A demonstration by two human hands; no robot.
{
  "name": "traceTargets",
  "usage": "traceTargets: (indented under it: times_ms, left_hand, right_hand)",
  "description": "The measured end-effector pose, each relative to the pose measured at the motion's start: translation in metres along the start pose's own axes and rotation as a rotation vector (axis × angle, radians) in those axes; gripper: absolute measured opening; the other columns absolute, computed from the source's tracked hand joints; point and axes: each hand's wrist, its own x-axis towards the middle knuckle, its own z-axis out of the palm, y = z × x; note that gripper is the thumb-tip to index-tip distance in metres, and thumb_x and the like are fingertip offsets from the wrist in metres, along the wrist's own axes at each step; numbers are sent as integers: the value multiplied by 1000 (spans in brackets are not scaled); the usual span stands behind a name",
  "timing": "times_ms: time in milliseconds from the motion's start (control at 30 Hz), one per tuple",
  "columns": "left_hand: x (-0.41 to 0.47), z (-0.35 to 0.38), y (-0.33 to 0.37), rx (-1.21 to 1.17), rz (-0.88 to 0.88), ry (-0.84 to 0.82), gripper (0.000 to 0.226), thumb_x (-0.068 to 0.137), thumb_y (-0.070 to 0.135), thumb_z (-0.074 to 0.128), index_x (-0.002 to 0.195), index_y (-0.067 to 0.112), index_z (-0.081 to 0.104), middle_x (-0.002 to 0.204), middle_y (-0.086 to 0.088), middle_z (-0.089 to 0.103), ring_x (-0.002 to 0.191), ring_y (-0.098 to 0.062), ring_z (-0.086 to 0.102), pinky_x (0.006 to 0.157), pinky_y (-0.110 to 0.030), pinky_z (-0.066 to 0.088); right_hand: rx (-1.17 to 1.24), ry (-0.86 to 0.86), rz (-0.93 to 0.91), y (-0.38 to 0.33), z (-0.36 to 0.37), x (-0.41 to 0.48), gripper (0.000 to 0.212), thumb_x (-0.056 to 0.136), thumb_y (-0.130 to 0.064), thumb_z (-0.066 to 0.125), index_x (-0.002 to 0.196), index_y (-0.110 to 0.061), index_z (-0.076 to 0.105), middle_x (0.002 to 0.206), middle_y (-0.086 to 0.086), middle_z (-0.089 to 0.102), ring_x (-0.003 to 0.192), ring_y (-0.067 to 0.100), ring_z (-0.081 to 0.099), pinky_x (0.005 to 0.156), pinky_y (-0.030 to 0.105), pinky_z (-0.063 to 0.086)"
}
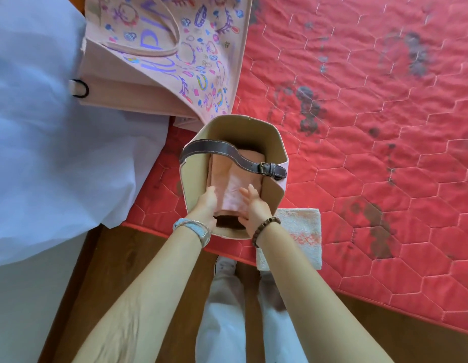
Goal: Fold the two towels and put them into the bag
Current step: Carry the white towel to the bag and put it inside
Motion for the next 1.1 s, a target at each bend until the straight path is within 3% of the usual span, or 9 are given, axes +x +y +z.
traceTargets:
  times_ms: [100, 400, 533, 633, 733, 900, 1000, 1100]
  left_hand:
    - [9, 9, -3, 28, -22, -9, 53, 107, 36, 29, 155, 11, 27, 162, -10, 28, 149, -29, 24, 120, -47, 18]
    - [14, 7, 0, 159, -63, -39, 54, 108, 37, 30, 155, 11, 25, 162, -13, 26, 148, -32, 25, 119, -51, 22]
    - [18, 12, -1, 510, 98, 89, 53, 107, 34, 26, 147, 1, 38, 153, -19, 35, 141, -31, 32, 116, -40, 29]
    - [23, 13, -4, 580, 237, 125, 47, 104, 28, 34, 141, 1, 46, 152, -12, 24, 131, -29, 40, 113, -38, 33]
    - [27, 18, -3, 655, 290, 117, 46, 103, 24, 41, 146, 6, 41, 158, -9, 15, 135, -31, 40, 116, -41, 32]
    - [36, 17, -1, 744, 379, 216, 43, 100, 14, 48, 141, 4, 44, 151, -15, 33, 138, -32, 37, 114, -36, 28]
    - [31, 15, 1, 756, 445, 265, 34, 102, 10, 45, 130, -7, 51, 145, -19, 39, 127, -35, 47, 105, -34, 34]
    - [17, 8, -3, 884, 630, 384, 22, 100, 6, 47, 117, -9, 53, 131, -21, 45, 105, -37, 55, 82, -36, 39]
  right_hand:
    - [-37, 28, 36, 4, 1, 7, 50, 100, -50, 31, 133, -22, 56, 146, 5, 46, 132, 27, 43, 106, 41, 34]
    - [-54, 44, 76, 1, 2, 13, 54, 101, -49, 28, 139, -17, 50, 149, 8, 43, 136, 27, 39, 111, 40, 32]
    - [-83, 48, 49, 0, 3, 14, 54, 102, -47, 27, 139, -14, 49, 147, 7, 45, 135, 26, 41, 111, 37, 32]
    - [-92, 42, 30, 2, 3, 16, 53, 103, -45, 27, 138, -13, 51, 144, 6, 49, 134, 25, 42, 114, 38, 30]
    - [-122, 52, 19, 3, 1, 20, 52, 102, -46, 28, 134, -15, 55, 139, 6, 54, 129, 25, 47, 113, 39, 32]
    - [-120, 26, 26, 1, -2, 22, 52, 103, -46, 27, 136, -15, 52, 143, 6, 50, 132, 25, 43, 114, 38, 31]
    - [-173, 44, 25, 4, 0, 25, 56, 101, -51, 26, 137, -16, 52, 146, 6, 47, 134, 26, 42, 115, 42, 29]
    - [-224, 55, 36, 7, 1, 29, 64, 99, -56, 25, 140, -12, 47, 148, 10, 43, 135, 29, 40, 116, 42, 29]
